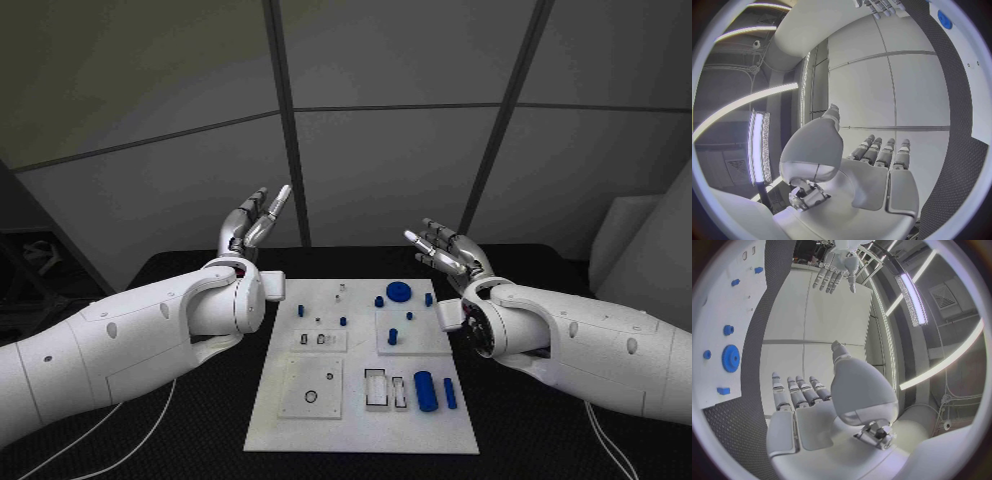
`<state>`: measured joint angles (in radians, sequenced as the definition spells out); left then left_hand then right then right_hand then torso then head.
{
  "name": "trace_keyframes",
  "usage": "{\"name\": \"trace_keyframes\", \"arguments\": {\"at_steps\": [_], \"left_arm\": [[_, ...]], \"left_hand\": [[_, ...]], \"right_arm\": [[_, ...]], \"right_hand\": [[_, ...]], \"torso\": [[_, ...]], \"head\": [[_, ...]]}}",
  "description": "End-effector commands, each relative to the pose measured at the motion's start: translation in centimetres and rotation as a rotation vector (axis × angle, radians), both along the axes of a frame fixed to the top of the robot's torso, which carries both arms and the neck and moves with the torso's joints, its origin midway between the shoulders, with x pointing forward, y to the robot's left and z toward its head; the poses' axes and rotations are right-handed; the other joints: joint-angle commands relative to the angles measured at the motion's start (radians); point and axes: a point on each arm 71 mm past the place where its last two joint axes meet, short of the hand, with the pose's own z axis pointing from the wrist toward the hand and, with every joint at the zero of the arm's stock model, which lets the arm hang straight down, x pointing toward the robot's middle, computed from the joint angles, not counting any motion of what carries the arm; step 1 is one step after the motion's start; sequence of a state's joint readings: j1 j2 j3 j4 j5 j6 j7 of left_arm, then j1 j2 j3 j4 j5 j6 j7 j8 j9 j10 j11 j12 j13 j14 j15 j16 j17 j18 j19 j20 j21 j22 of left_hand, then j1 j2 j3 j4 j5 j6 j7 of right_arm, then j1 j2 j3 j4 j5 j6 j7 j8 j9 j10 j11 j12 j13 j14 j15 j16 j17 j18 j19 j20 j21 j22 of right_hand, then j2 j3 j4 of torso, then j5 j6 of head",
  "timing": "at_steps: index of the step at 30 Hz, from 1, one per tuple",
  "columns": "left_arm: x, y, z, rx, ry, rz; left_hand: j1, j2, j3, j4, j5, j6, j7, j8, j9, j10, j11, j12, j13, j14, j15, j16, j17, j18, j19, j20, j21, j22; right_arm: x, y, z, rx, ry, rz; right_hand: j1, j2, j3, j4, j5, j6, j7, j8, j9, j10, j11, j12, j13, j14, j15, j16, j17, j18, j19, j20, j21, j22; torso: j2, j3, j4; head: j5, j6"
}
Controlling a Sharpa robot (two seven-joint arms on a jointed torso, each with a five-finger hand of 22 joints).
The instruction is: Assemble the parts on the task board
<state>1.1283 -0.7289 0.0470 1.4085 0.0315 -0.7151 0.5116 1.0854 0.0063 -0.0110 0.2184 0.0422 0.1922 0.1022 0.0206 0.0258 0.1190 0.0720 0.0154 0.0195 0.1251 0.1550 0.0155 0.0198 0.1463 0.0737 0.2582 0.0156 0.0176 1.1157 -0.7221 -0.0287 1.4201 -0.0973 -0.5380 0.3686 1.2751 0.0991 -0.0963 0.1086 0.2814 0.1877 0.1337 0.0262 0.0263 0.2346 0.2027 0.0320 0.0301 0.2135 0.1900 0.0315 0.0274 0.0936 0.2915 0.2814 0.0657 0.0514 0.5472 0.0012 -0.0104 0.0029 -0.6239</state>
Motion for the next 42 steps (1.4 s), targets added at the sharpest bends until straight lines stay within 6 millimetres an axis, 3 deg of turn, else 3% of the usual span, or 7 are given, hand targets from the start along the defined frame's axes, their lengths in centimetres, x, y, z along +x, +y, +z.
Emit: {"name": "trace_keyframes", "arguments": {"at_steps": [1,4,7,8,13,27,42], "left_arm": [[0.0,-0.2,0.3,-0.015,-0.032,-0.026],[0.0,-0.2,0.3,-0.015,-0.032,-0.026],[0.0,-0.2,0.3,-0.015,-0.032,-0.026],[0.1,1.5,0.0,-0.047,0.001,-0.059],[-0.2,2.0,0.1,-0.051,0.004,-0.070],[-2.1,2.0,1.0,-0.062,0.009,-0.148],[-5.0,1.1,2.2,-0.104,0.021,-0.259]], "left_hand": [[0.065,0.001,0.005,0.017,0.007,0.057,0.035,0.015,0.008,0.058,0.032,0.013,0.007,0.062,0.031,0.018,0.010,0.030,0.029,0.033,0.019,0.010],[0.096,0.004,0.008,0.005,0.008,0.183,0.114,0.043,0.023,0.209,0.113,0.046,0.025,0.255,0.059,0.072,0.036,0.012,0.192,0.036,0.092,0.051],[0.129,0.007,0.007,-0.013,0.009,0.311,0.148,0.073,0.038,0.454,0.155,0.114,0.053,0.532,0.058,0.160,0.072,0.007,0.474,0.034,0.225,0.118],[0.134,0.008,0.007,-0.016,0.008,0.341,0.150,0.081,0.041,0.501,0.160,0.128,0.058,0.564,0.057,0.170,0.076,0.009,0.492,0.035,0.234,0.122],[0.181,0.013,0.000,-0.053,0.007,0.607,0.147,0.148,0.066,0.715,0.139,0.198,0.068,0.719,0.021,0.225,0.093,0.035,0.630,0.027,0.304,0.146],[0.217,0.018,-0.023,-0.102,0.007,0.694,0.118,0.155,0.048,0.823,0.105,0.196,0.050,0.846,-0.014,0.228,0.112,0.039,0.751,-0.005,0.351,0.155],[0.232,0.009,-0.052,-0.130,0.007,0.715,0.110,0.142,0.041,0.850,0.097,0.173,0.047,0.901,-0.029,0.214,0.132,0.037,0.822,-0.024,0.378,0.162]], "right_arm": [[0.1,1.0,-0.1,-0.032,0.043,0.172],[0.4,1.1,-0.1,-0.044,0.052,0.201],[0.5,1.1,-0.1,-0.047,0.054,0.207],[1.3,-2.0,1.8,-0.360,-0.219,0.137],[1.6,-2.4,2.7,-0.487,-0.318,0.153],[2.1,-1.9,5.1,-0.794,-0.490,0.221],[2.0,0.5,6.1,-1.241,-0.540,0.315]], "right_hand": [[0.141,0.008,0.015,-0.087,0.044,0.294,0.144,0.065,0.037,0.450,0.042,0.105,0.048,0.429,0.033,0.104,0.045,0.036,0.312,0.002,0.128,0.064],[0.180,0.005,0.038,-0.125,0.040,0.564,0.115,0.129,0.065,0.643,0.001,0.165,0.056,0.672,-0.017,0.179,0.066,0.086,0.453,0.001,0.215,0.098],[0.195,-0.007,0.068,-0.146,0.042,0.667,0.095,0.136,0.060,0.726,-0.025,0.162,0.037,0.759,-0.043,0.183,0.064,0.091,0.505,-0.020,0.256,0.114],[0.197,-0.009,0.073,-0.148,0.041,0.675,0.093,0.135,0.058,0.735,-0.028,0.160,0.035,0.768,-0.046,0.183,0.064,0.091,0.509,-0.023,0.260,0.116],[0.204,-0.041,0.152,-0.170,0.041,0.745,0.077,0.114,0.041,0.819,-0.049,0.120,0.030,0.863,-0.075,0.168,0.061,0.089,0.553,-0.056,0.322,0.145],[0.165,-0.147,0.313,-0.222,0.008,0.861,0.051,0.066,0.042,0.975,-0.089,0.036,0.033,1.115,-0.154,0.183,0.122,0.082,0.569,-0.130,0.655,0.358],[0.075,-0.236,0.417,-0.165,0.012,0.853,0.024,0.038,0.042,0.963,-0.118,0.031,0.038,1.294,-0.192,0.595,0.411,0.063,0.745,-0.174,1.030,0.683]], "torso": [[0.000,0.0001,-0.0002],[0.000,0.0001,-0.0002],[0.000,0.0001,-0.0002],[0.011,0.0006,-0.0024],[0.023,0.0021,-0.0036],[0.076,0.0053,0.0046],[0.160,0.0000,0.0378]], "head": [[0.000,0.000],[0.000,0.000],[0.000,0.000],[-0.007,-0.016],[0.003,-0.013],[-0.007,-0.009],[-0.042,0.018]]}}
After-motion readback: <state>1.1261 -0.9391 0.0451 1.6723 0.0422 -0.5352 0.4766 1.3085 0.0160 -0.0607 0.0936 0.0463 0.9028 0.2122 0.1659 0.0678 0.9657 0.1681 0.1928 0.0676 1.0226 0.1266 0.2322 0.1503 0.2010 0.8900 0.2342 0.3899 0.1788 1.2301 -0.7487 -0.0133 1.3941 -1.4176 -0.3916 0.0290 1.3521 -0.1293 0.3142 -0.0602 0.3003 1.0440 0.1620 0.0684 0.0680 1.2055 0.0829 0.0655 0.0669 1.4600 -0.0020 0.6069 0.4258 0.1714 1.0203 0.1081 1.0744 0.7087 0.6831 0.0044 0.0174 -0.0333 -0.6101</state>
